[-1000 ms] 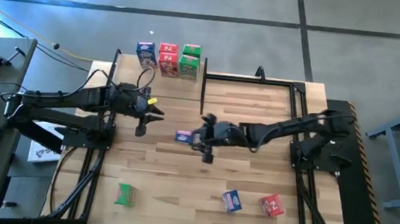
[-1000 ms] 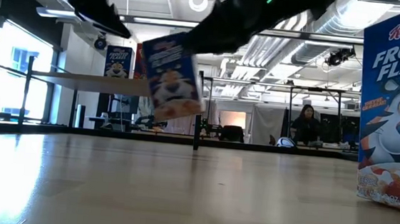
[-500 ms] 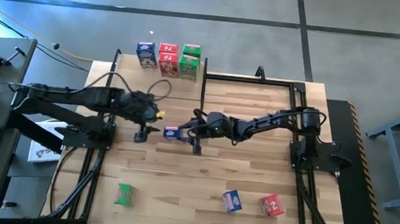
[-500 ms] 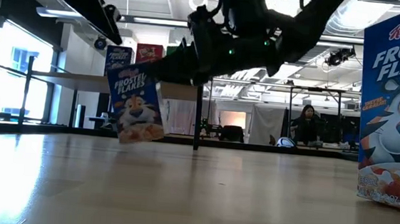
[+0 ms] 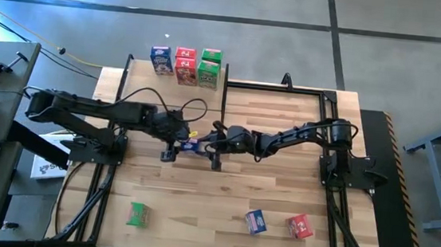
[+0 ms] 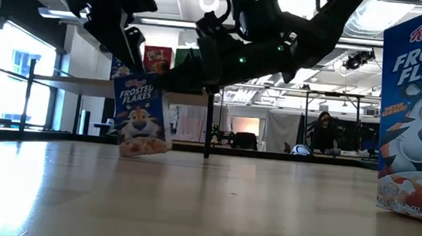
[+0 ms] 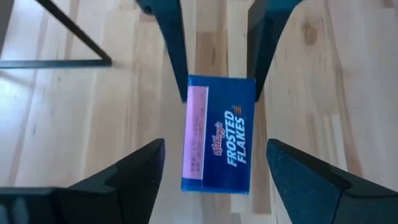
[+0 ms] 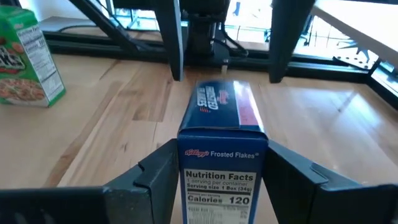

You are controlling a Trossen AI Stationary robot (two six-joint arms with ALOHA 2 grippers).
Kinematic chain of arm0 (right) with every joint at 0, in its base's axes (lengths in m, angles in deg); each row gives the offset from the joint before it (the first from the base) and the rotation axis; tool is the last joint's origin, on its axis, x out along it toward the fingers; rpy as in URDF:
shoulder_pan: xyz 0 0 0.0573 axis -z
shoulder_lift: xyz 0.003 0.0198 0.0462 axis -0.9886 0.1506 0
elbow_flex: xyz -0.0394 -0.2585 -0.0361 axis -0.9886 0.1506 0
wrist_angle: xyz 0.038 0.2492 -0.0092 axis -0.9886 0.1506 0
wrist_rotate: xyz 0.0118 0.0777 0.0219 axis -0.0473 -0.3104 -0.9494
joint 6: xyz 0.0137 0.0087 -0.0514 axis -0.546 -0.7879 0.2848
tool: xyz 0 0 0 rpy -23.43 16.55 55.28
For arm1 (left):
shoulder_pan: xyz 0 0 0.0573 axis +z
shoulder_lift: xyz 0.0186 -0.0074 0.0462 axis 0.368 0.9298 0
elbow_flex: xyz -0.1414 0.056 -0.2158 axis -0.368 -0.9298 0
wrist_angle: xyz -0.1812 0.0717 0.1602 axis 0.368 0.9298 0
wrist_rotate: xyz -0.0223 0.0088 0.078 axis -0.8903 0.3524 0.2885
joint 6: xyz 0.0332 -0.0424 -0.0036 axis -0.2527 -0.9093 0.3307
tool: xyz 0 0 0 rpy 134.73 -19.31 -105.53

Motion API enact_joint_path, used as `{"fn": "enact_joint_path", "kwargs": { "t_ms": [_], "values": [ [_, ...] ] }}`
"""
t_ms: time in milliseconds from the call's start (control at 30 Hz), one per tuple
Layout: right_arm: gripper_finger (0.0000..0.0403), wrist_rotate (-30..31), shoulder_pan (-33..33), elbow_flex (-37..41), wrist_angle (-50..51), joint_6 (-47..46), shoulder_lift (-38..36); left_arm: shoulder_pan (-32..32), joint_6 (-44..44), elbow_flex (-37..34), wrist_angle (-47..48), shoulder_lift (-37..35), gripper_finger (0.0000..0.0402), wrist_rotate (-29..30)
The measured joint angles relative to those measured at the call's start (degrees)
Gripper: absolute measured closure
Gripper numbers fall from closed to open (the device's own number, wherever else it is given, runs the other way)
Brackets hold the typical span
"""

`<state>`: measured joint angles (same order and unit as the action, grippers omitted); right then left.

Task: Stack cereal on shelf
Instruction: Put the top blue cereal box on the shelf aligned with the other blue cereal box

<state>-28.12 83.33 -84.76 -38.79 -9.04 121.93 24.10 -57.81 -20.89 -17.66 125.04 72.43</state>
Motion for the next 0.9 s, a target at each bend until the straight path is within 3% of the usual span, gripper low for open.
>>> {"fn": "enact_joint_path", "kwargs": {
  "t_ms": [700,900],
  "values": [
    [0.0214,1.3,-0.8,0.0,0.7,0.0,0.0,0.0,3.4,0.0,-1.3,6.4,0.0128,-0.7],
    [0.0214,1.5,-1.3,0.0,0.3,0.0,0.0,0.0,4.8,0.0,-0.9,6.4,0.0157,-0.6]
  ]
}}
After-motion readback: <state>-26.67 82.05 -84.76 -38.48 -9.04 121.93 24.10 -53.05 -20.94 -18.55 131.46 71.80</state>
